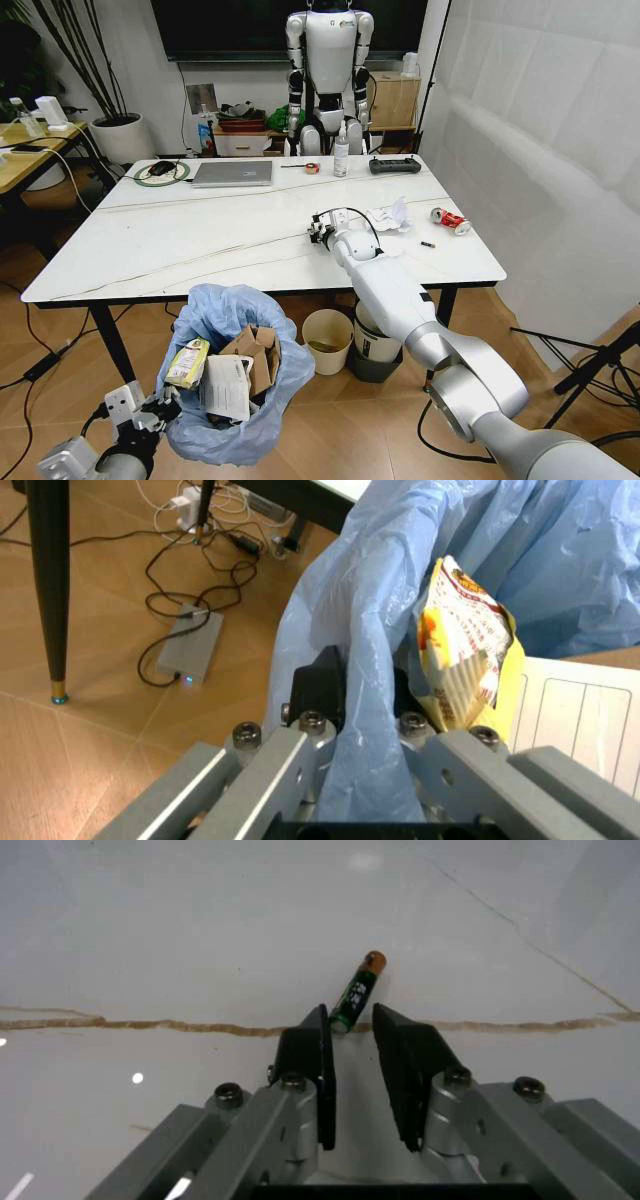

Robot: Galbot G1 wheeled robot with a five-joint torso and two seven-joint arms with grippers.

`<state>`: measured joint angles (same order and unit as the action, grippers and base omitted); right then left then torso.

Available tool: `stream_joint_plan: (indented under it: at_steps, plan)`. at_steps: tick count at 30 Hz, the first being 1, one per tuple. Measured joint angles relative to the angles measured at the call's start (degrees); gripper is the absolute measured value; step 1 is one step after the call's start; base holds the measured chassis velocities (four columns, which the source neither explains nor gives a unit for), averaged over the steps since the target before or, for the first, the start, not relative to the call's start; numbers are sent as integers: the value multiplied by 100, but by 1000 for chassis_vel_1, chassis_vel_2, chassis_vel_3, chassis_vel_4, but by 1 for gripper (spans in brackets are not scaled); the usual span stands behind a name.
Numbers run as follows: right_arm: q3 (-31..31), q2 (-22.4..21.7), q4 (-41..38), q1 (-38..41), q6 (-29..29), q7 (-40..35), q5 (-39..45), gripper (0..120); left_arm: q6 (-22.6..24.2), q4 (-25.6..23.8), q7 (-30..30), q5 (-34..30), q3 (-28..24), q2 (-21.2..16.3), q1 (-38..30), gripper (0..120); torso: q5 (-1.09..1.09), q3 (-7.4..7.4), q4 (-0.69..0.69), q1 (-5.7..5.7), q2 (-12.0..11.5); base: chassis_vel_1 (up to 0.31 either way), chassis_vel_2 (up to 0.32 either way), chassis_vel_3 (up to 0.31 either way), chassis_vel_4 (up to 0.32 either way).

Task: Pick up the trash bin and place the trash from the table into it.

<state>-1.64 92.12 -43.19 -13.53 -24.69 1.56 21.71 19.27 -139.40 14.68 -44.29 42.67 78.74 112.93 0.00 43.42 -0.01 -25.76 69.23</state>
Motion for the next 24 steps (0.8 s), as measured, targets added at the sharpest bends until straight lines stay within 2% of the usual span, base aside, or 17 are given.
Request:
stream_joint_plan:
  at_steps: [4,16,19,22,23,24]
  plan:
    - [-26,1,-16,3,-18,-3,33,0,0,6,-1,-2,-8,2,-6,1,0,0,0,0,0,0,0,0,0]
    - [-108,1,-157,16,-51,-4,159,0,-3,9,-4,-10,-2,-11,-5,1,0,1,0,-1,0,0,0,0,0]
    - [-279,-39,-551,-6,-139,-19,469,0,-3,27,-5,-13,-7,-13,-20,1,0,1,4,0,0,0,0,0,0]
    - [-581,-461,-1397,-92,-285,-28,1013,0,-4,47,-4,-25,-21,-12,-52,1,0,0,3,0,0,0,0,0,0]
    - [-581,-461,-1397,-92,-285,-28,1013,0,-4,47,-4,-25,-21,-12,-52,1,0,0,3,0,0,0,0,0,0]
    - [-700,-687,-1817,-155,-349,-23,1275,0,-4,48,-3,-33,-22,-10,-60,1,1,1,2,-1,-1,0,0,0,0]
